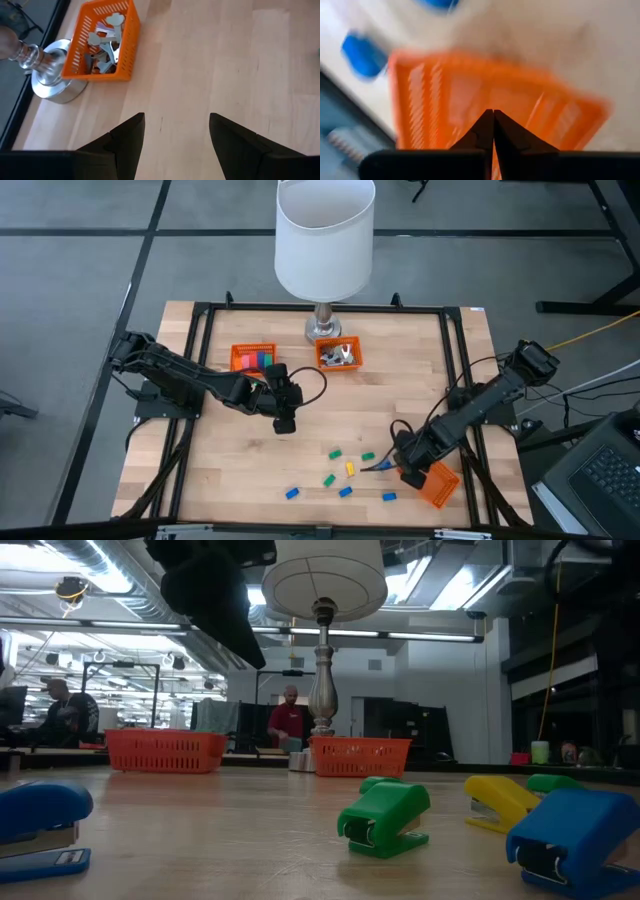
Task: Pick and place Stapler, Stapler remover, tape
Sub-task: Move the orange bin to the middle right of the table, then put the blue stapler into the bottom orange bin
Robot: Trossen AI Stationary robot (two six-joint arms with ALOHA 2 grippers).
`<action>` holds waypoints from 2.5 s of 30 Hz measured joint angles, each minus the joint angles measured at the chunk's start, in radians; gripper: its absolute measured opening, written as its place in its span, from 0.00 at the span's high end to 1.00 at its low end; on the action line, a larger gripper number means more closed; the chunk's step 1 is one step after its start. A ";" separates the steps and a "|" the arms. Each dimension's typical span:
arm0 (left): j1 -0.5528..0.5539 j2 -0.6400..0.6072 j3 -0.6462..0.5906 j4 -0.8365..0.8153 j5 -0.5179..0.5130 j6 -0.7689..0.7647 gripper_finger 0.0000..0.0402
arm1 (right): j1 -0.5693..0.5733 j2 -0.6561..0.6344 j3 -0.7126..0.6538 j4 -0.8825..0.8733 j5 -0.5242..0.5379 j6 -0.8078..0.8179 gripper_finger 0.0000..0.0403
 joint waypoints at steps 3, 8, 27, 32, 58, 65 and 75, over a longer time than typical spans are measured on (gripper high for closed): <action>0.000 0.000 0.000 0.000 -0.010 0.002 0.46 | -0.033 0.000 -0.007 -0.003 0.107 -0.061 0.98; 0.000 0.000 0.000 0.000 -0.023 0.002 0.46 | -0.113 0.000 -0.007 -0.001 0.270 -0.209 0.98; 0.000 0.000 0.000 0.000 -0.025 -0.052 0.46 | -0.490 0.001 0.035 0.226 0.530 -1.092 0.93; -0.001 0.000 0.000 0.000 -0.025 -0.054 0.46 | -0.520 -0.006 0.186 0.084 0.357 -1.147 0.91; -0.020 -0.024 -0.003 -0.149 0.140 -0.106 0.46 | -0.188 -0.008 0.292 -0.019 0.206 -0.815 0.74; -0.095 -0.230 -0.146 -0.044 0.079 -0.039 0.46 | -0.187 -0.008 0.268 -0.022 0.211 -0.811 0.66; -0.150 -0.688 -0.478 0.189 0.243 0.013 0.46 | -0.189 -0.008 0.268 0.051 0.212 -0.904 0.66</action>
